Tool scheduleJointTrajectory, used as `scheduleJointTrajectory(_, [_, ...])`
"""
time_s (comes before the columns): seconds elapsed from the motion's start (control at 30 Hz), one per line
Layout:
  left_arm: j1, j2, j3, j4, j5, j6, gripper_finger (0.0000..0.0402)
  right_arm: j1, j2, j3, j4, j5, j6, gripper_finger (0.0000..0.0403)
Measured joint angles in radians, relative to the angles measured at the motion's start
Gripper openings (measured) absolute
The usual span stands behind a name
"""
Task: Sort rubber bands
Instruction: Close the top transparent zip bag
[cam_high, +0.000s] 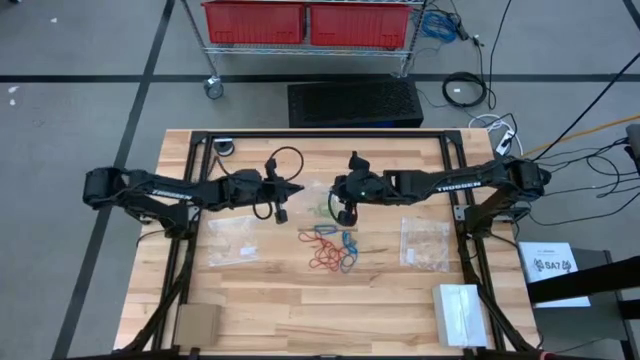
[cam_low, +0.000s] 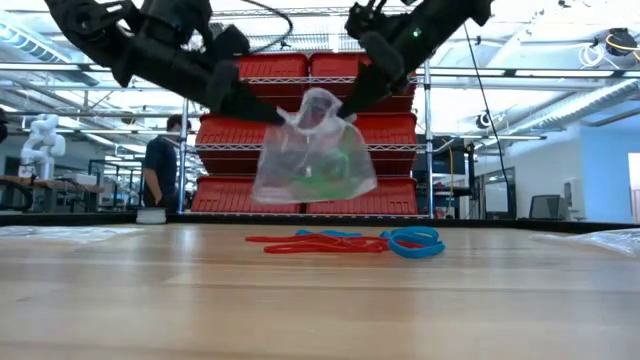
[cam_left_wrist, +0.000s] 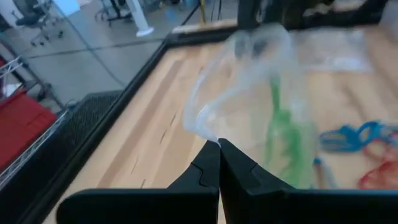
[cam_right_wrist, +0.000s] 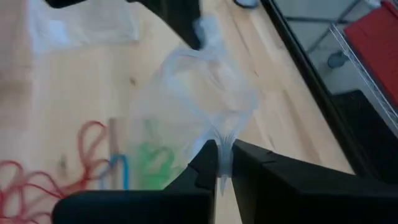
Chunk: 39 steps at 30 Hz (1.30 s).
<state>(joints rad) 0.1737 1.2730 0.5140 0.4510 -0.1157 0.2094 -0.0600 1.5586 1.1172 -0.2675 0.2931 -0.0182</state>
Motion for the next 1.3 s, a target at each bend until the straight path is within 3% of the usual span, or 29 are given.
scheduleJointTrajectory(0.13, [0.016,0.003,0.0,0.002,-0.053,0.007,0.0,-0.014,0.001,-0.001,-0.012,0.11,0.033,0.0027])
scheduleJointTrajectory(0.3, [0.021,-0.073,0.0,-0.072,-0.121,0.015,0.0,-0.013,0.001,-0.001,-0.025,0.183,0.033,0.0085])
scheduleJointTrajectory(0.5, [0.021,-0.223,0.026,-0.276,-0.3,0.044,0.0,-0.013,0.001,-0.001,-0.062,0.227,0.041,0.0156])
scheduleJointTrajectory(0.7, [0.02,-0.289,0.103,-0.529,-0.477,0.059,0.0,-0.013,0.001,-0.001,-0.068,0.231,0.041,0.0187])
scheduleJointTrajectory(0.83, [0.018,-0.229,0.109,-0.572,-0.513,0.033,0.0,-0.013,0.001,-0.001,-0.068,0.232,0.041,0.0189])
scheduleJointTrajectory(1.03, [-0.016,-0.042,0.109,-0.513,-0.532,-0.017,0.0,-0.013,0.001,-0.001,-0.068,0.231,0.041,0.0186])
scheduleJointTrajectory(1.3, [-0.023,0.178,0.167,-0.457,-0.339,-0.114,0.0018,-0.013,0.0,-0.001,-0.096,0.225,0.095,0.0186])
